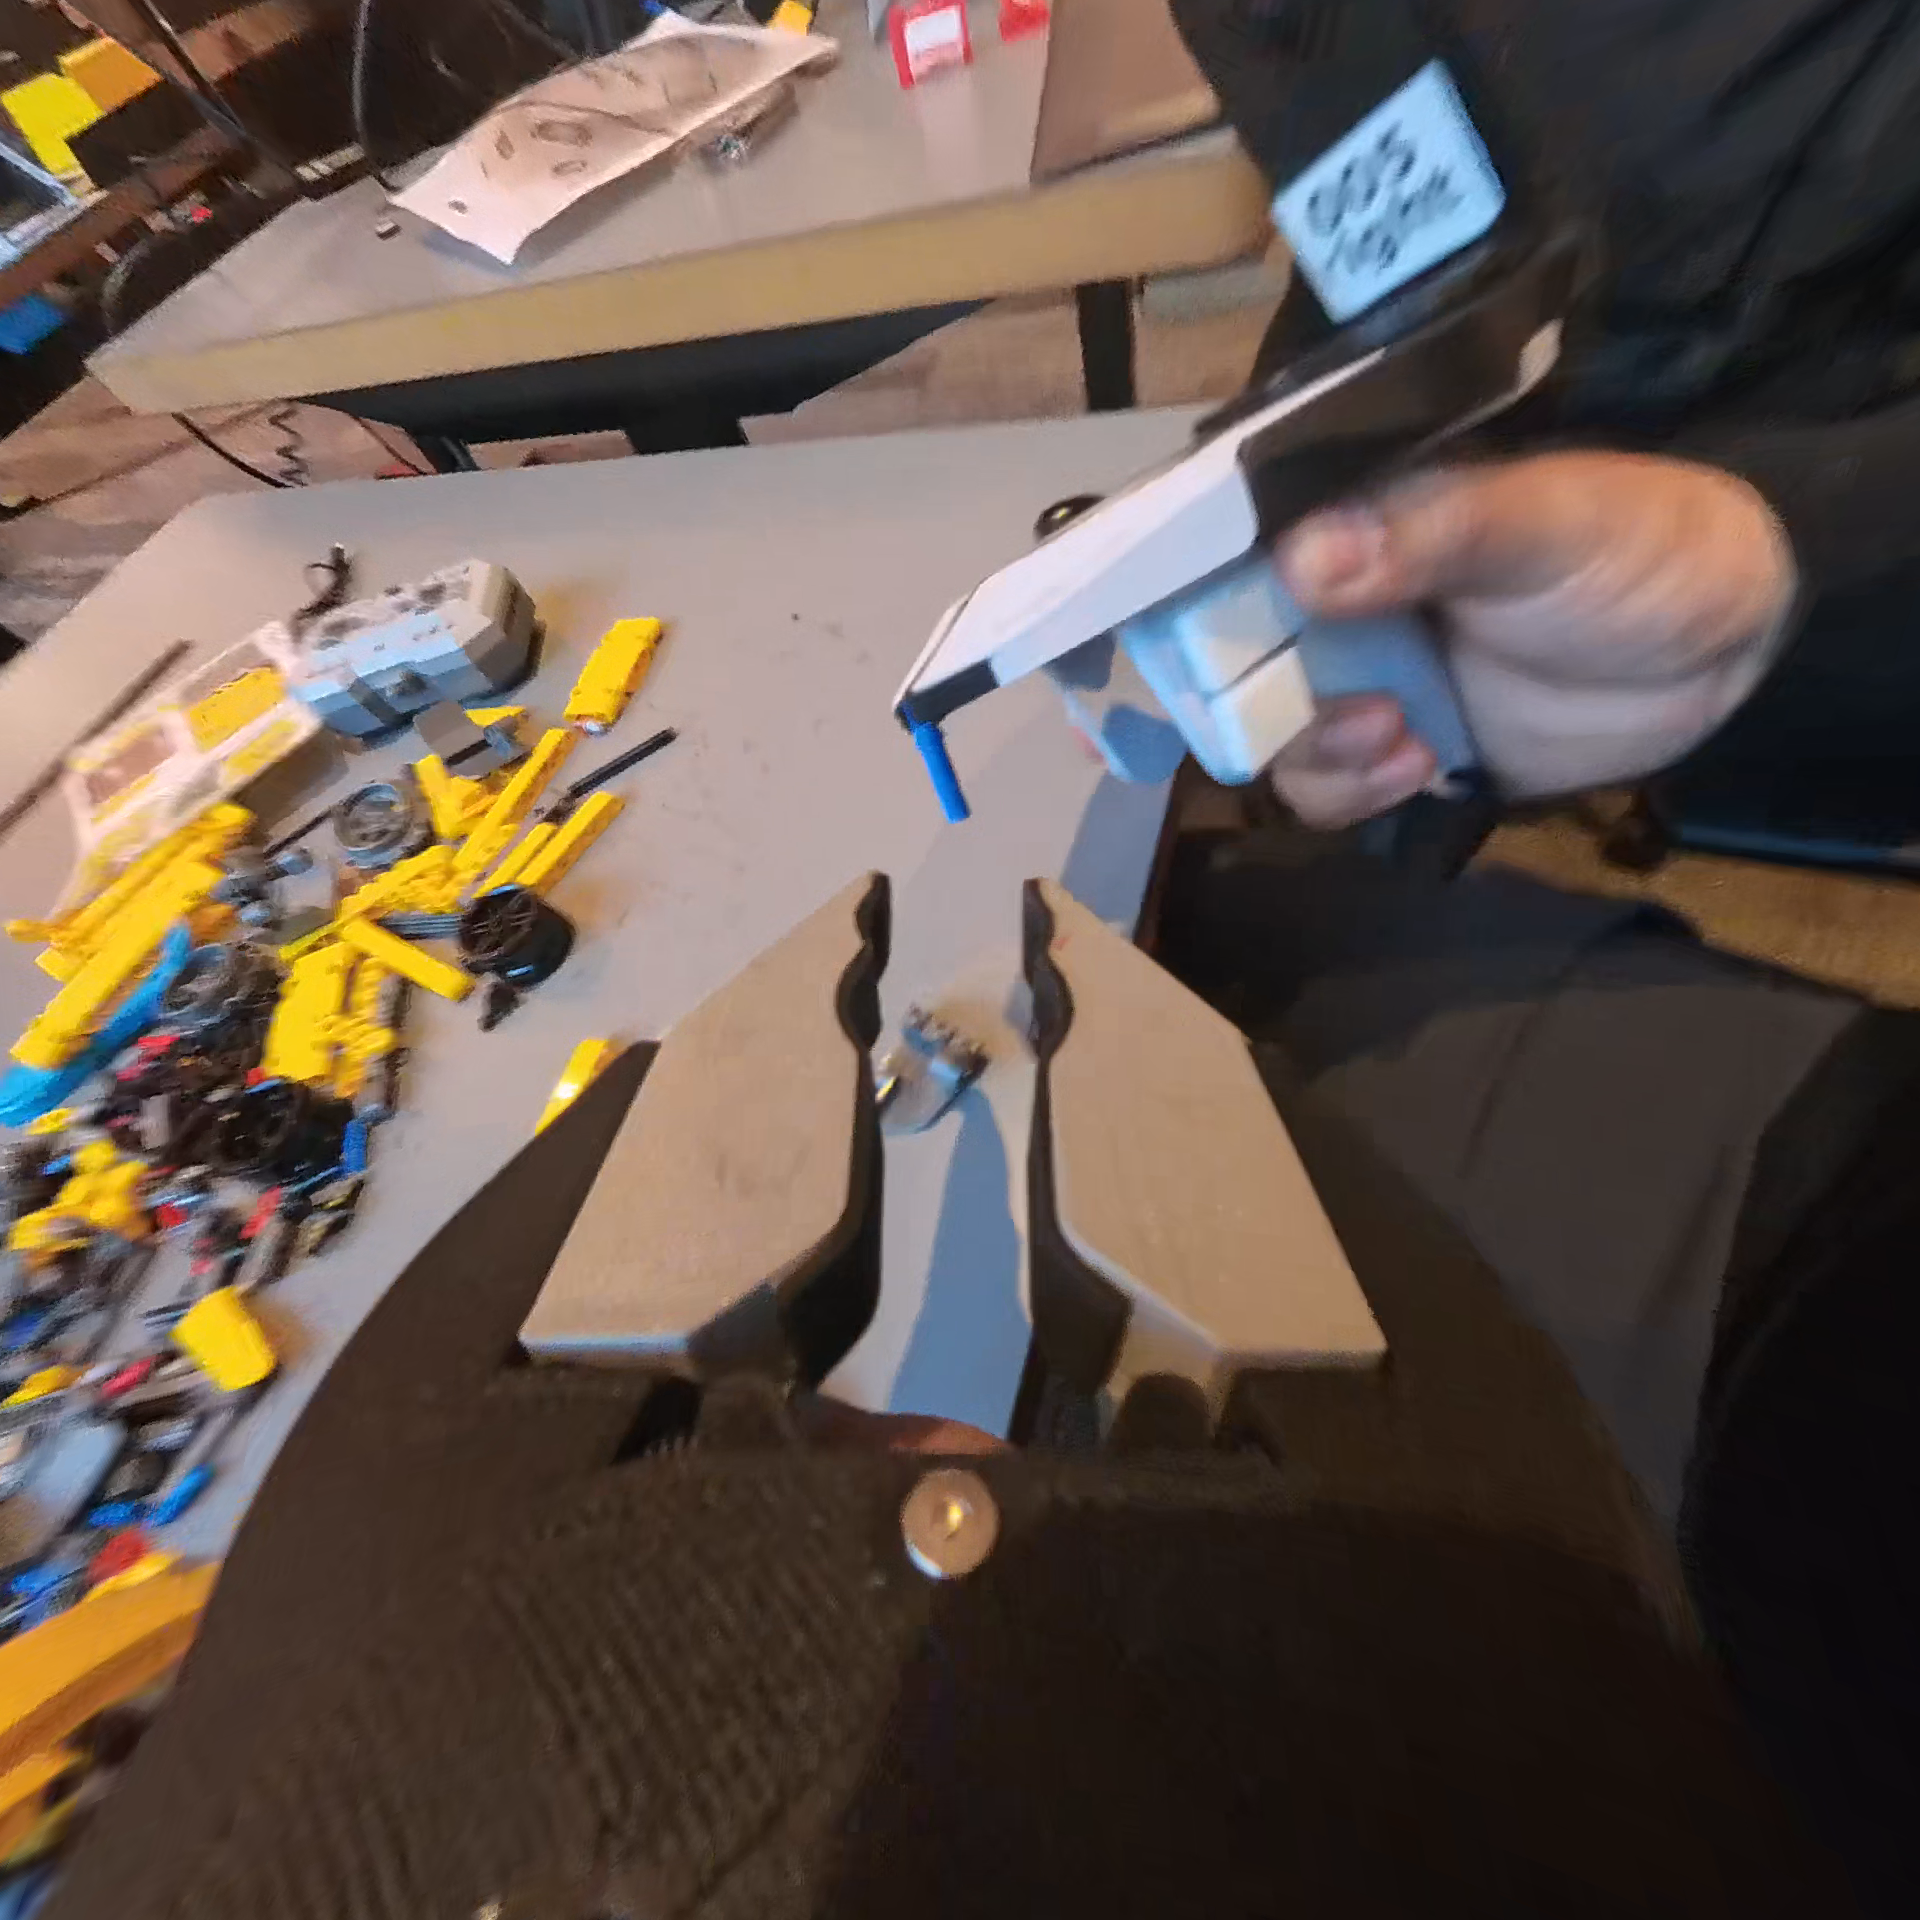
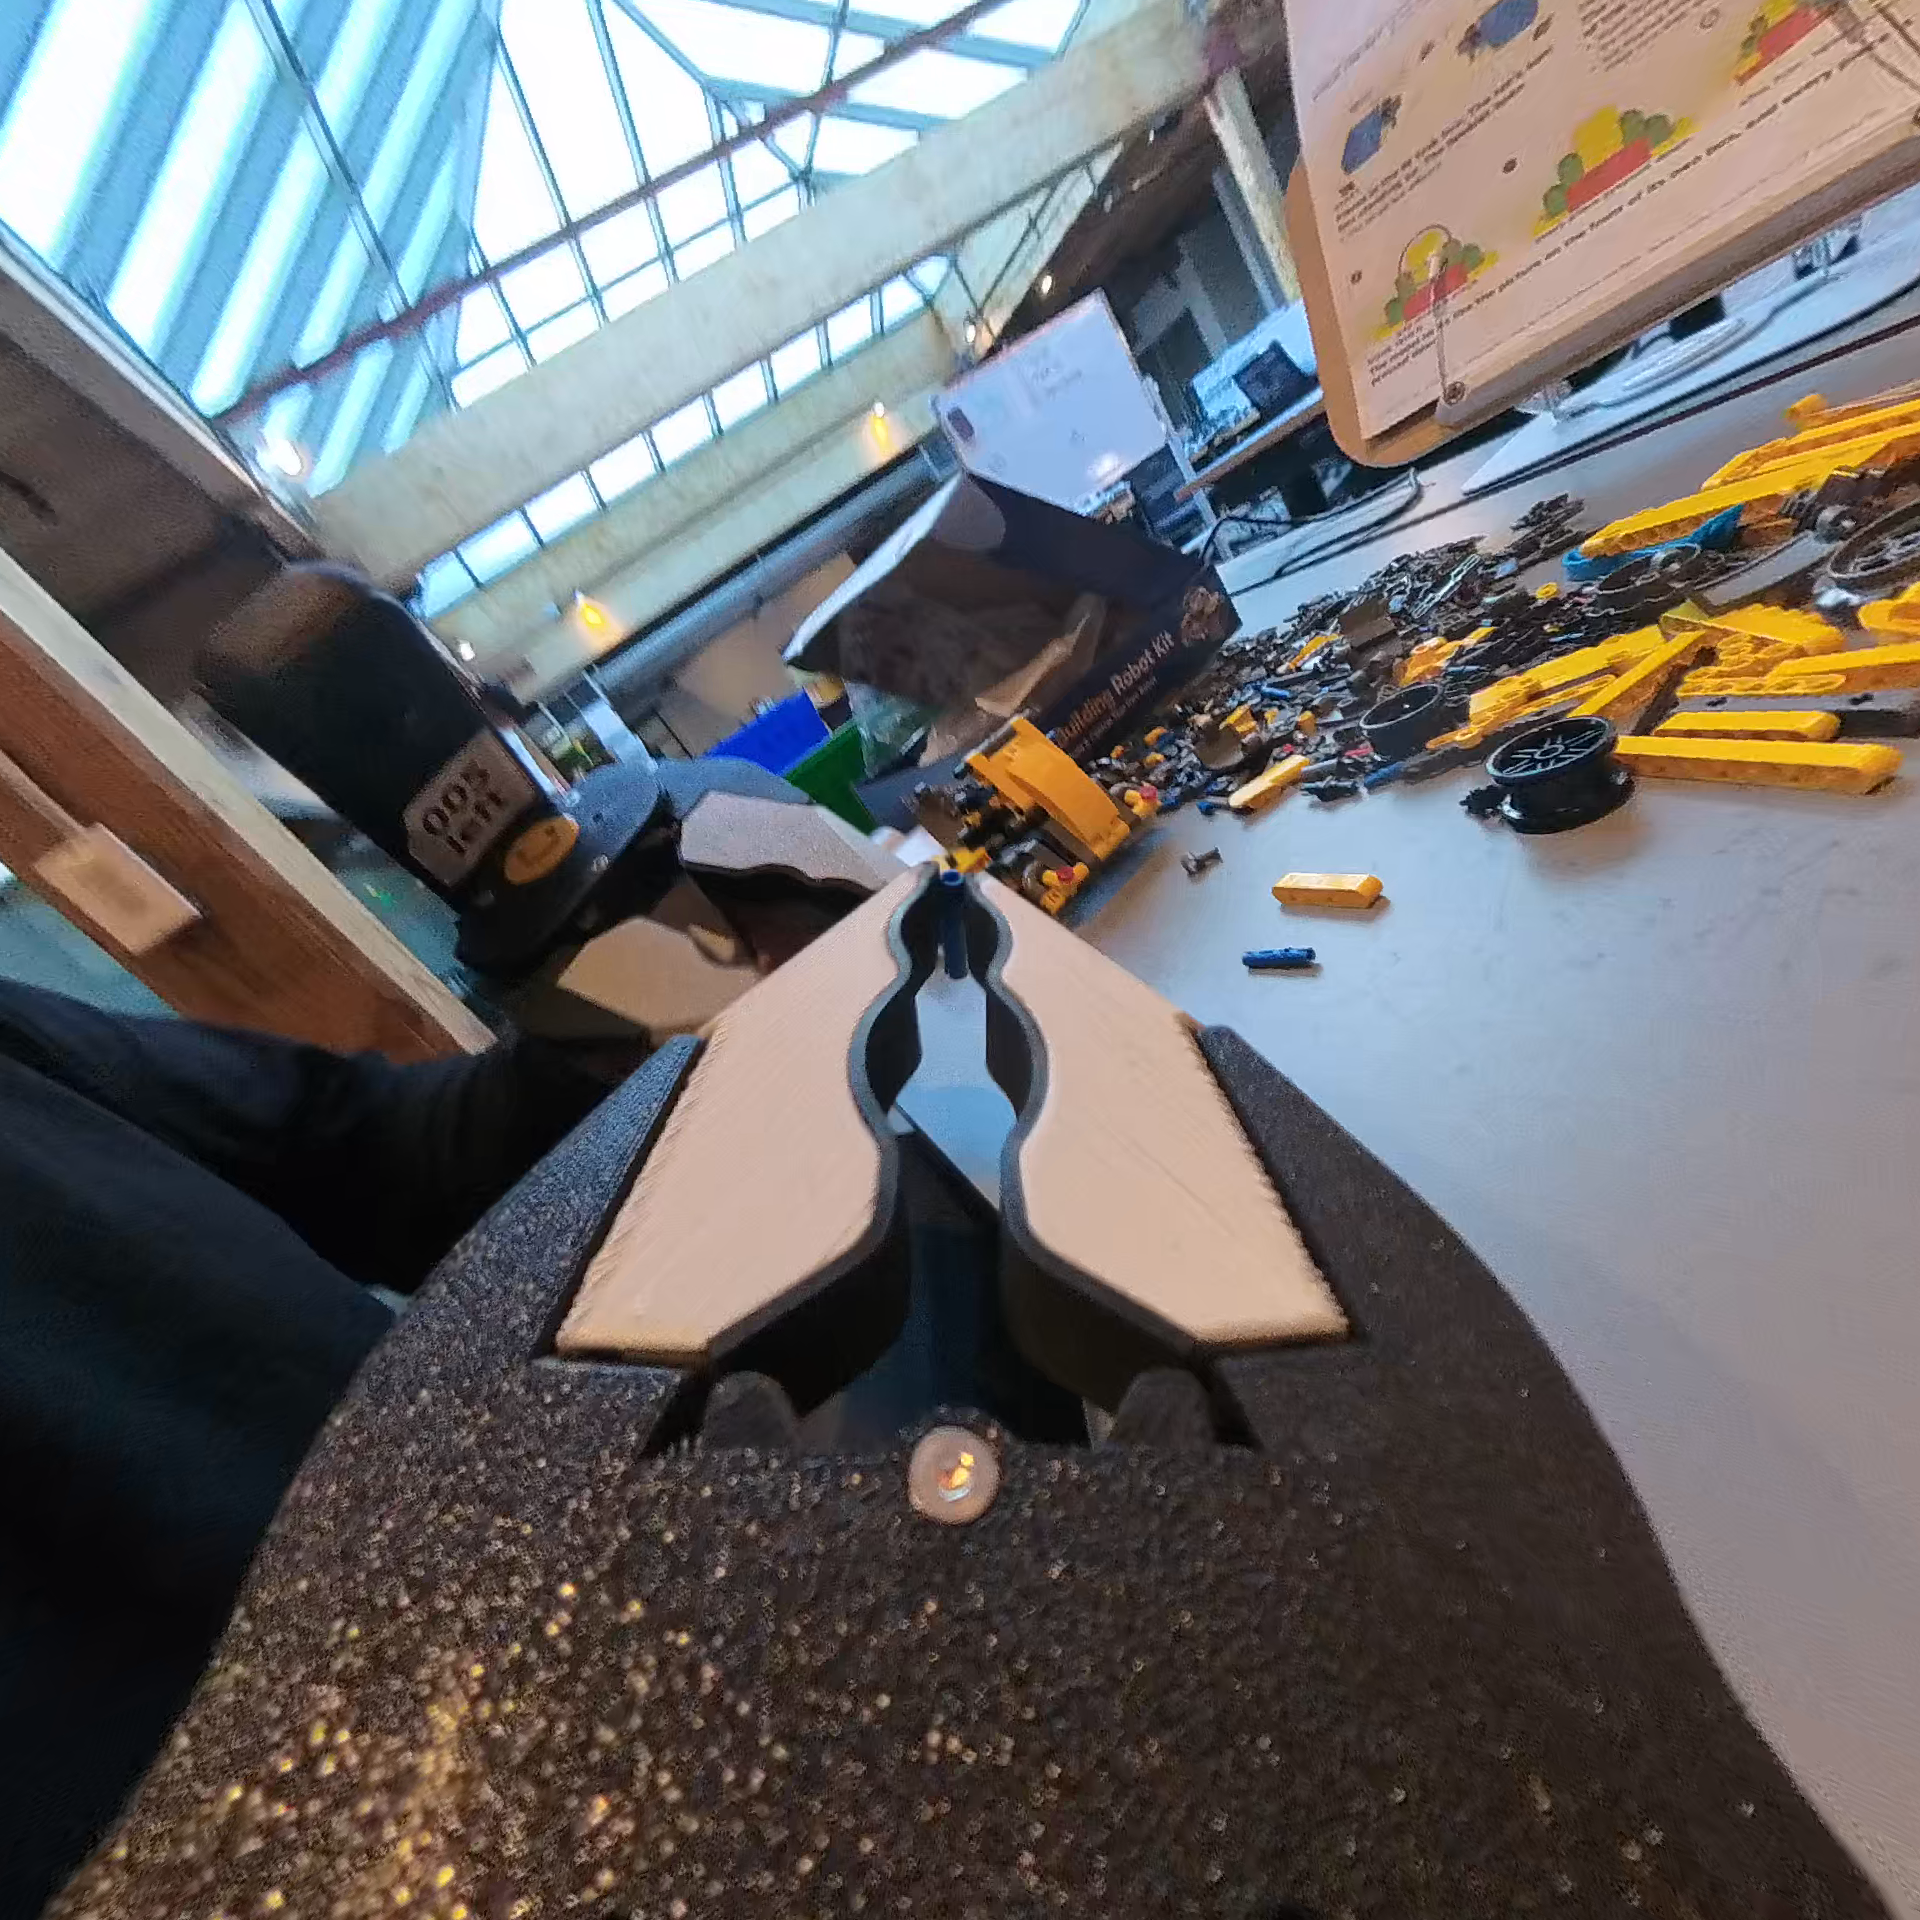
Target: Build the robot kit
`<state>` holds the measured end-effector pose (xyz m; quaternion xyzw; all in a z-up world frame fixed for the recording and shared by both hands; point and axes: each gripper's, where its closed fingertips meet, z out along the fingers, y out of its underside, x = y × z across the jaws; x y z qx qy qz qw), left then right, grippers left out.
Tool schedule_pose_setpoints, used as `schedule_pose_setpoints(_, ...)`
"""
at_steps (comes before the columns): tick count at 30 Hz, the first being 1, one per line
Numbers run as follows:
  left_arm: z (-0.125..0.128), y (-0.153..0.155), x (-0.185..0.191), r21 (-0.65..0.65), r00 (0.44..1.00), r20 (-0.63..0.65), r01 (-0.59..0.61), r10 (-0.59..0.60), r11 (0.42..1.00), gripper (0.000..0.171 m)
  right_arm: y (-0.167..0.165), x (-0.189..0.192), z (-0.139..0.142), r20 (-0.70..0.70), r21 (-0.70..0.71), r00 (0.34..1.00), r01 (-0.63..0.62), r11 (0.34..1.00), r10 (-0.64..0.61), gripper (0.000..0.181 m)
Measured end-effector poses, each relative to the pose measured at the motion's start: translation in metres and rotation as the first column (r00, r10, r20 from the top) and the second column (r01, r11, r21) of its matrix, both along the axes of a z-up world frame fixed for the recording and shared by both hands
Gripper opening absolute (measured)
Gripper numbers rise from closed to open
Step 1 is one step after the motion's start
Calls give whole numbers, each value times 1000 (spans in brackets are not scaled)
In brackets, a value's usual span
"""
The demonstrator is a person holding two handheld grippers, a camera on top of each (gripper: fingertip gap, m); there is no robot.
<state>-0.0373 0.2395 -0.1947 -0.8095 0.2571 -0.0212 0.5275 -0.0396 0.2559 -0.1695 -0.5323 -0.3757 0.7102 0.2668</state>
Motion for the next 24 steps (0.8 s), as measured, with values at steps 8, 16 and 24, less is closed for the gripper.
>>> schedule_pose_setpoints(8, -2, 10, 6, 3, 988, 155, -18, 17, 1000, 17, -6, -1, 0, -27, -70, 1000, 10, 998, -11, 3)
schedule_pose_setpoints(16, -4, 3, -2, 18, 994, 108, -9, 7, 1000, 2, -19, -7, -17, 38, -32, 998, -44, 998, 46, 4)
schedule_pose_setpoints(24, -25, -20, -11, 29, 975, -222, 13, -6, 999, 2, -42, -11, -40, 180, 285, 982, -109, 952, 59, 5)
